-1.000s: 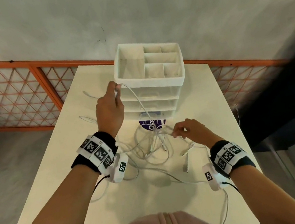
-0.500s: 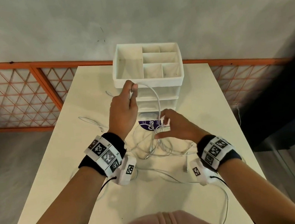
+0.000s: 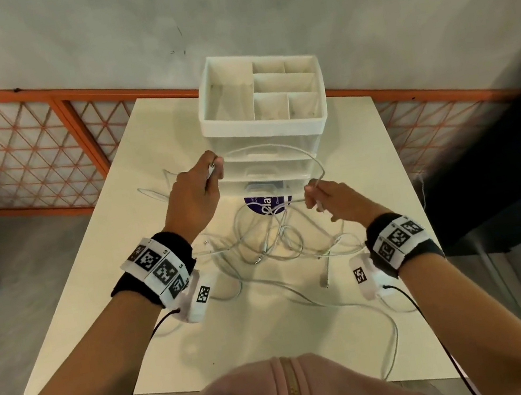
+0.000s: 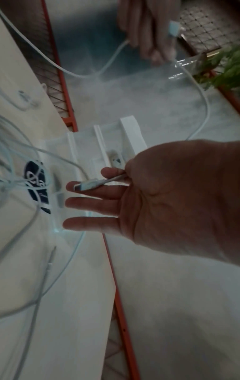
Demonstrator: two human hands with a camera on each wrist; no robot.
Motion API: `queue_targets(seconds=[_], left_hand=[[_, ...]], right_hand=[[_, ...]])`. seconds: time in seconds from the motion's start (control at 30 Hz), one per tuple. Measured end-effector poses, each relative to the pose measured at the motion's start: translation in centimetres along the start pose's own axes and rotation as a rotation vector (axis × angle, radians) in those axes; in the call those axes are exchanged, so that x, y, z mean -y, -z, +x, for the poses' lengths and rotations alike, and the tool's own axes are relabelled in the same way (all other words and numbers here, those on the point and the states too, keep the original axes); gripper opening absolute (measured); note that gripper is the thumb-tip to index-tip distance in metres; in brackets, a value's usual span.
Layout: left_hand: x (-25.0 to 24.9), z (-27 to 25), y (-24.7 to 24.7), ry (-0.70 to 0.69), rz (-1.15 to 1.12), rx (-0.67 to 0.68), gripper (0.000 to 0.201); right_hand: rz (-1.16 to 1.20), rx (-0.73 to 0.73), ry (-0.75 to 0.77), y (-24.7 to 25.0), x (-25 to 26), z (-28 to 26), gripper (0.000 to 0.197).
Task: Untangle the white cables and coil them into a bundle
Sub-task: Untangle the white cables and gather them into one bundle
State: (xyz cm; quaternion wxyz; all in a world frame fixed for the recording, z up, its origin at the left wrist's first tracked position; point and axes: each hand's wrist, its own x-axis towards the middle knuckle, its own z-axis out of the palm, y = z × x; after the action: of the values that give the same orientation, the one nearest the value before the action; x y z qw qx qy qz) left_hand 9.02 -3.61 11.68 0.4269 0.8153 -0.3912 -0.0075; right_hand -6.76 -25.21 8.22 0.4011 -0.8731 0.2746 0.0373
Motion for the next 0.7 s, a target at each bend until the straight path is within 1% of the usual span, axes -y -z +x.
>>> queue_targets(seconds=[0.03, 0.1, 0.2, 0.27, 0.33, 0.37, 0.43, 0.47, 0.53, 0.6, 0.67, 0.7], left_hand=[[0.2, 0.0, 0.1, 0.008, -0.005, 0.067, 0.028], [0.5, -0.1, 0.4, 0.027, -0.014, 0.241, 0.029], [1.2, -0.6, 0.6, 0.041, -0.036, 0.479, 0.027], [1.4, -1.3, 0.5, 0.062, -0.032, 0.651, 0.019], [1.5, -1.9, 0.3, 0.097, -0.013, 0.821, 0.012], [1.6, -2.3, 0.1, 0.116, -0.004, 0.901, 0.012], [2.0, -3.2, -0.3, 0.148, 0.026, 1.037, 0.013], [2.1, -3.6, -0.6, 0.156, 0.052, 1.078, 0.013], [2.5, -4.3, -1.3, 0.177, 0.120, 1.103, 0.014], [2.8, -4.9, -1.9, 0.196, 0.183, 1.085, 0.014], [3.0, -5.3, -2.3, 0.210, 0.218, 1.064, 0.014], [3.1, -5.5, -2.4, 0.221, 0.217, 1.057, 0.015]], right_hand=[[-0.001, 0.074, 0.004, 0.7, 0.0, -0.5, 0.034], [-0.028, 0.271, 0.013, 1.7, -0.5, -1.5, 0.028], [-0.167, 0.531, -0.081, 1.8, -2.3, -2.8, 0.015], [-0.330, 0.648, -0.178, 1.2, -3.8, -3.7, 0.024], [-0.463, 0.692, -0.287, 0.5, -5.2, -4.6, 0.036], [-0.488, 0.695, -0.336, 0.2, -6.0, -5.0, 0.036], [-0.431, 0.653, -0.415, -0.4, -7.2, -5.7, 0.030], [-0.400, 0.617, -0.405, -0.6, -7.4, -5.9, 0.030], [-0.349, 0.522, -0.295, -1.2, -8.0, -5.9, 0.034], [-0.265, 0.419, -0.166, -2.4, -8.4, -5.8, 0.038], [-0.122, 0.321, -0.091, -4.3, -8.6, -5.9, 0.043], [-0.099, 0.277, -0.056, -5.4, -8.7, -6.0, 0.045]])
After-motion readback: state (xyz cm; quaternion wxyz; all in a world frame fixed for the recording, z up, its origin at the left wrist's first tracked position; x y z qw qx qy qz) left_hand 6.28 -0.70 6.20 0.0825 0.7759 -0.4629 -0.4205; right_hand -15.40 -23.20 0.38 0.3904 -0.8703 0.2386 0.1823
